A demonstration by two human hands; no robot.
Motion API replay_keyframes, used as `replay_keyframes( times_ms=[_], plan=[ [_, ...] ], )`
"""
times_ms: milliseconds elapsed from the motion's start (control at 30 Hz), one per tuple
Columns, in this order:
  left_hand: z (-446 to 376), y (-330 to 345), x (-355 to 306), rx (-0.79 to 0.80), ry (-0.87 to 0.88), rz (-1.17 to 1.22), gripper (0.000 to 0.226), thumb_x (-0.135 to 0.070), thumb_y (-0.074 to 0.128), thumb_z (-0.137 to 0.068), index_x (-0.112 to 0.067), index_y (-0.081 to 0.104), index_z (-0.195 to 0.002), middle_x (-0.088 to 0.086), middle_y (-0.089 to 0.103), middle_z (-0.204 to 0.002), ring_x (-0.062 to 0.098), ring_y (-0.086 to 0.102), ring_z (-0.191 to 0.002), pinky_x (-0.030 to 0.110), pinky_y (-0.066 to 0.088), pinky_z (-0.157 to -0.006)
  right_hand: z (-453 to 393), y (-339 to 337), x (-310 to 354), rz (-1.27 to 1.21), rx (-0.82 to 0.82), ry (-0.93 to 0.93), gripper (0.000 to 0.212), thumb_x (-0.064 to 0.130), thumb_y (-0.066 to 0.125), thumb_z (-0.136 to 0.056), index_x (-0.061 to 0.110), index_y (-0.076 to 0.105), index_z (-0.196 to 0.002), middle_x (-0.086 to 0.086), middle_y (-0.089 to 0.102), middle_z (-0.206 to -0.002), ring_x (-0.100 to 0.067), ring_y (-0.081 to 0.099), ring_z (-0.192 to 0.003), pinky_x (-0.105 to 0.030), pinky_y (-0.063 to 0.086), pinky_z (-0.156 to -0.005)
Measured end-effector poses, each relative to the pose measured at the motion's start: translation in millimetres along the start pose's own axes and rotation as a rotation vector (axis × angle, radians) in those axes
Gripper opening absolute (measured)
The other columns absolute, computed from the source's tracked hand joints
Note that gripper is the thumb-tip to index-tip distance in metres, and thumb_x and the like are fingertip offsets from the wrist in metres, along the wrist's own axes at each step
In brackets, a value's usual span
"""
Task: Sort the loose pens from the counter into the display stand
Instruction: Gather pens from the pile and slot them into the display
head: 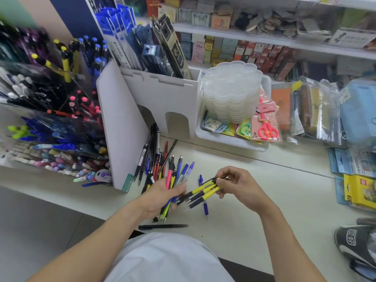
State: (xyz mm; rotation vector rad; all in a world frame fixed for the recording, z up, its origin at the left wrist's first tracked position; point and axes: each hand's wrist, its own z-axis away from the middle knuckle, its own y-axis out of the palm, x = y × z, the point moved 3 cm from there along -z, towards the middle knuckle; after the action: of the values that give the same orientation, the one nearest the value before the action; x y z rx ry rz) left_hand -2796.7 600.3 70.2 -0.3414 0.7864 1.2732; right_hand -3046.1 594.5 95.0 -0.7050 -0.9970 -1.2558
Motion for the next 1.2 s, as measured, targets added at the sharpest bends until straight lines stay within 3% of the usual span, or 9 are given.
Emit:
replay_keyframes(
  times_ms=[100,167,367,533,733,833,1000,1100,1200],
  plan=[
    [2.5,7.0,2.9,0.062,0.008,-0.242,0.076,-0.061,0.079,-0.074,-0.012,0.058,-0.127,0.009,0.073,-0.108,0.025,0.065,-0.08,0.046,0.054,-0.065,-9.1,16.8,4.0,0.044,0.028,0.01,0.012,-0.009,0.061,-0.095,0.001,0.064,-0.091,-0.011,0.066,-0.079,-0.026,0.066,-0.061,-0.033,0.057,-0.06],
    [4.4,9.1,3.5,0.096,0.005,-0.254,0.079,-0.064,0.084,-0.066,-0.012,0.061,-0.121,0.01,0.075,-0.097,0.024,0.064,-0.077,0.037,0.052,-0.06,-12.3,21.9,4.0,0.088,0.027,0.026,0.013,-0.008,0.059,-0.095,0.003,0.063,-0.09,-0.008,0.066,-0.076,-0.025,0.065,-0.059,-0.032,0.056,-0.059],
    [5.8,20.6,-0.2,0.132,0.007,-0.163,0.034,-0.021,0.08,-0.083,-0.004,0.065,-0.109,0.013,0.067,-0.075,0.025,0.062,-0.065,0.026,0.037,-0.046,-14.5,41.4,-10.8,0.094,-0.104,0.08,0.009,-0.002,0.055,-0.097,0.007,0.052,-0.095,-0.011,0.059,-0.074,-0.019,0.058,-0.047,-0.031,0.046,-0.048],
    [5.1,24.9,-0.1,0.125,-0.011,-0.127,0.026,-0.017,0.078,-0.086,-0.006,0.063,-0.105,0.013,0.066,-0.072,0.023,0.061,-0.063,0.026,0.036,-0.045,-11.4,53.6,-23.8,0.049,-0.157,0.082,0.018,0.023,0.068,-0.098,0.009,0.058,-0.102,-0.004,0.066,-0.066,-0.015,0.057,-0.049,-0.027,0.046,-0.048],
    [0.2,25.2,0.5,0.082,-0.002,-0.108,0.037,-0.029,0.071,-0.089,-0.004,0.063,-0.114,0.01,0.073,-0.079,0.018,0.066,-0.066,0.024,0.042,-0.046,-13.0,46.3,-27.8,-0.038,-0.203,0.068,0.011,0.013,0.061,-0.101,0.003,0.066,-0.101,-0.006,0.06,-0.069,-0.016,0.052,-0.053,-0.025,0.045,-0.049],
    [-4.0,22.3,-0.9,0.089,0.008,-0.11,0.036,-0.024,0.067,-0.093,0.003,0.061,-0.116,0.008,0.074,-0.08,0.019,0.066,-0.066,0.028,0.05,-0.053,-13.3,29.8,-21.7,-0.081,-0.246,0.089,0.011,0.012,0.056,-0.104,0.007,0.066,-0.1,-0.006,0.056,-0.076,-0.013,0.053,-0.059,-0.021,0.046,-0.052],
    [-3.9,19.5,7.2,0.151,-0.038,-0.167,0.025,-0.019,0.068,-0.094,-0.004,0.06,-0.113,0.014,0.069,-0.087,0.026,0.063,-0.076,0.036,0.053,-0.069,-12.3,22.1,-10.1,0.1,-0.079,0.091,0.012,0.017,0.057,-0.104,0.015,0.067,-0.11,-0.001,0.059,-0.077,-0.013,0.058,-0.065,-0.029,0.054,-0.063],
    [-4.1,19.5,10.0,0.165,-0.045,-0.182,0.024,-0.017,0.066,-0.095,-0.007,0.061,-0.117,0.023,0.068,-0.095,0.029,0.065,-0.082,0.041,0.055,-0.074,-17.0,24.2,-2.3,0.195,-0.026,0.08,0.011,0.021,0.059,-0.103,0.015,0.068,-0.1,-0.003,0.063,-0.078,-0.018,0.062,-0.071,-0.039,0.058,-0.07],
    [-5.2,16.2,9.8,0.148,-0.043,-0.142,0.019,-0.01,0.059,-0.099,-0.005,0.059,-0.118,0.02,0.065,-0.09,0.026,0.066,-0.079,0.037,0.056,-0.072,-18.8,19.9,3.9,0.216,-0.019,0.071,0.015,0.023,0.059,-0.103,0.011,0.065,-0.095,-0.003,0.062,-0.077,-0.019,0.059,-0.07,-0.036,0.054,-0.067]
  ],
)
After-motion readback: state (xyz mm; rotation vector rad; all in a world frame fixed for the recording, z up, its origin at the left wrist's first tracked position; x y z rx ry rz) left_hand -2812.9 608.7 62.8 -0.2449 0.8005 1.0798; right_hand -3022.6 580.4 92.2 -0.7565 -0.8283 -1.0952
